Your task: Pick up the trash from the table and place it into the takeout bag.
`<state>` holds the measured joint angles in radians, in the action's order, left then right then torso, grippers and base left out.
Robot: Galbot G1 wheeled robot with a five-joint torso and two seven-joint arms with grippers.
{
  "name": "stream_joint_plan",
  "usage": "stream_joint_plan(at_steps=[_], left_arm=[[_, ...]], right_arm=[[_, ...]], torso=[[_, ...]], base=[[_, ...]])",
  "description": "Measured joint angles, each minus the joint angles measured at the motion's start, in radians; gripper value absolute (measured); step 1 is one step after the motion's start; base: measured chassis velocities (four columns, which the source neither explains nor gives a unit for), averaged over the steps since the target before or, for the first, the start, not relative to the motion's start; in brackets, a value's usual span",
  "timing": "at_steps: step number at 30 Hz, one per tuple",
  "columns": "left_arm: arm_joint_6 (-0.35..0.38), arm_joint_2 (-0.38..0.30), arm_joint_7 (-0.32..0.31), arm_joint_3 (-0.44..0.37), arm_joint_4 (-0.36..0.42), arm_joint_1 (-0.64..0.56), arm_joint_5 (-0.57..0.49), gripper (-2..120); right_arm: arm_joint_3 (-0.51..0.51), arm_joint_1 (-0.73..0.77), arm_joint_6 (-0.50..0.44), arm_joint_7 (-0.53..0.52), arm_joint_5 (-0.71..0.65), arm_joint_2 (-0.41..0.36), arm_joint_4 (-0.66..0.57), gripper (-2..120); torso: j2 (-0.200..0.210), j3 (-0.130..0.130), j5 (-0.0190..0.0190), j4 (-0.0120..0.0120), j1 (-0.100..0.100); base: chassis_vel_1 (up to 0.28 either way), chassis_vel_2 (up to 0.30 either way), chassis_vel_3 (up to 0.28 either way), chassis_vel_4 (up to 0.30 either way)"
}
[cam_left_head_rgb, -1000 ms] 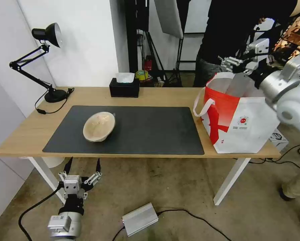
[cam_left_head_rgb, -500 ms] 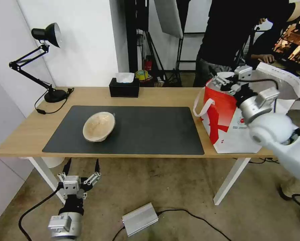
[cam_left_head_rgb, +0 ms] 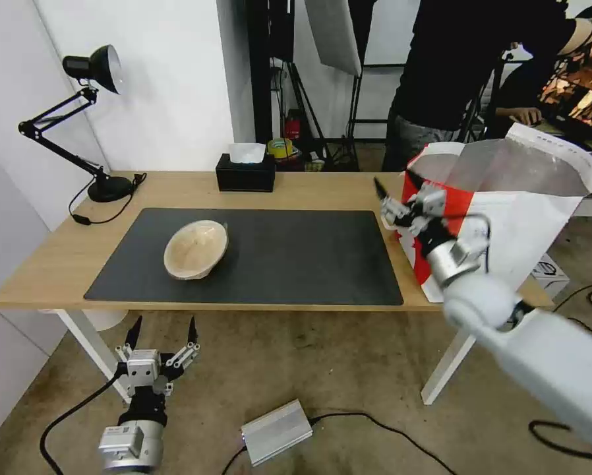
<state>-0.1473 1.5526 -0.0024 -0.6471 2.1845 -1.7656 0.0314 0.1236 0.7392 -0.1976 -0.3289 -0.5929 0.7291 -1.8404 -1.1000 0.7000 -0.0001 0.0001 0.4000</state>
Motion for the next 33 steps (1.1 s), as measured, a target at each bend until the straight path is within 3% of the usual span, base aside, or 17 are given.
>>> stream_joint_plan(at_steps=[7, 12, 18, 22, 33], left_arm=[[-0.001, 0.004, -0.001, -0.002, -0.003, -0.001, 0.0, 100], [-0.002, 0.006, -0.001, -0.002, -0.006, 0.0, 0.0, 100], [-0.002, 0.006, -0.001, -0.002, -0.008, 0.001, 0.0, 100], [-0.002, 0.007, -0.001, 0.0, -0.014, 0.005, 0.001, 100], [-0.003, 0.008, -0.001, 0.002, -0.018, 0.007, 0.002, 100]], right_arm=[[-0.046, 0.132, -0.004, -0.005, 0.071, 0.06, -0.046, 72], [-0.127, 0.262, 0.002, -0.04, 0.147, 0.107, -0.117, 82], [-0.185, 0.333, 0.016, -0.063, 0.199, 0.126, -0.159, 84], [-0.286, 0.458, 0.04, -0.082, 0.285, 0.156, -0.238, 90], [-0.434, 0.63, 0.063, -0.084, 0.394, 0.227, -0.338, 99]], torso=[[0.0, 0.0, 0.0, -0.0001, 0.0], [0.0, 0.0, 0.0, -0.0002, 0.0], [0.0, 0.0, 0.0, -0.0002, 0.0], [0.0, 0.0, 0.0, -0.0001, 0.0], [0.0, 0.0, 0.0, 0.0, 0.0]], base=[[0.0, 0.0, 0.0, 0.0], [0.0, 0.0, 0.0, 0.0], [0.0, 0.0, 0.0, 0.0], [0.0, 0.0, 0.0, 0.0], [0.0, 0.0, 0.0, 0.0]])
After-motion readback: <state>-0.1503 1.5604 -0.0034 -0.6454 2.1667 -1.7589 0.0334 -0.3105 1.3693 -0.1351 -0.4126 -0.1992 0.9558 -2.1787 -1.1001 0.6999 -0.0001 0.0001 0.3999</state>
